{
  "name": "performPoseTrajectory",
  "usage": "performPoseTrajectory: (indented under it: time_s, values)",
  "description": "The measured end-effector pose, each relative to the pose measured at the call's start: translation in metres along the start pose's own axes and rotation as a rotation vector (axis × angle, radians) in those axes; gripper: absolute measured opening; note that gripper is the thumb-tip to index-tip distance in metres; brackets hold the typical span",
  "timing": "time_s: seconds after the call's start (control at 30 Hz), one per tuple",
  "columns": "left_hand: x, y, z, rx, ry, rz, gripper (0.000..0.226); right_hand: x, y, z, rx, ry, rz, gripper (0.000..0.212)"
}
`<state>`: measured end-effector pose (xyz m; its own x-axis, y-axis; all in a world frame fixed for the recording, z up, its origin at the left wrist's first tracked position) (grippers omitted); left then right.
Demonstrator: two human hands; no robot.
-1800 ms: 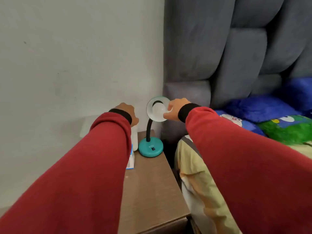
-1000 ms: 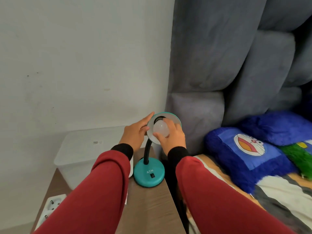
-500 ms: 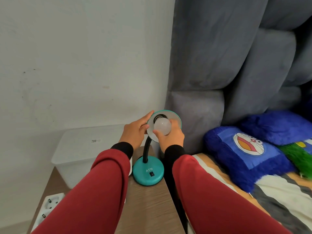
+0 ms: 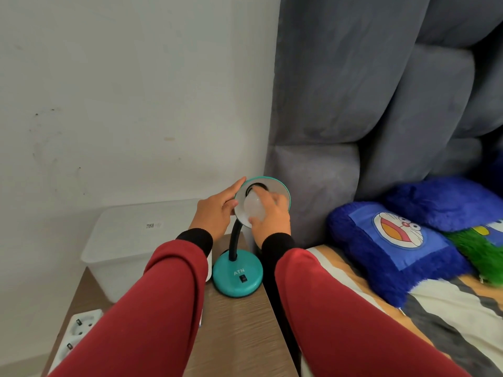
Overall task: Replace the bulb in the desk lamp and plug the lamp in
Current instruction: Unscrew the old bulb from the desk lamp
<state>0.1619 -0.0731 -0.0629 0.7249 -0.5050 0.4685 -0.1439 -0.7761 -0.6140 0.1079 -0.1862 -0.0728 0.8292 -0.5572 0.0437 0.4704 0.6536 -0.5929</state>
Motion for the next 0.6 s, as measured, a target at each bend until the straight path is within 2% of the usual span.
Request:
performPoseTrajectory:
  time_s: [0.07,0.23,0.33,0.43,0.6]
  values:
    - [0.0,0.0,0.001,-0.018,-0.007,-0.002,0.051,-0.002,0.0,0.001,-0.023,-0.04,-0.033,0.067]
    - [0.0,0.0,-0.001,0.019,0.005,0.001,0.05,0.002,-0.004,-0.013,0.118,0.154,-0.011,0.076]
    - [0.0,0.0,0.001,0.018,0.0,0.0,0.051,0.0,-0.003,-0.006,0.019,0.072,0.001,0.064]
    - [0.0,0.001,0.002,0.0,-0.009,0.002,0.051,-0.004,-0.002,-0.001,0.002,-0.002,0.009,0.074]
    - [-0.001,0.001,0.0,0.021,0.006,0.005,0.051,0.0,-0.007,-0.009,0.155,0.146,-0.031,0.078]
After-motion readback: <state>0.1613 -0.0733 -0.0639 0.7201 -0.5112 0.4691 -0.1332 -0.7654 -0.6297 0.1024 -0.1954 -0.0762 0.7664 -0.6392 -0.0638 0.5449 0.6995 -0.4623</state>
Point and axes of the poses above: each hand's wrist, its own x-axis towards the middle knuckle, its own y-axis out of the palm, z = x × y, the point moved 7 cm from there along x, towards the middle knuckle, and after that the axes turned 14 degrees about y, right-handed, at the moved point
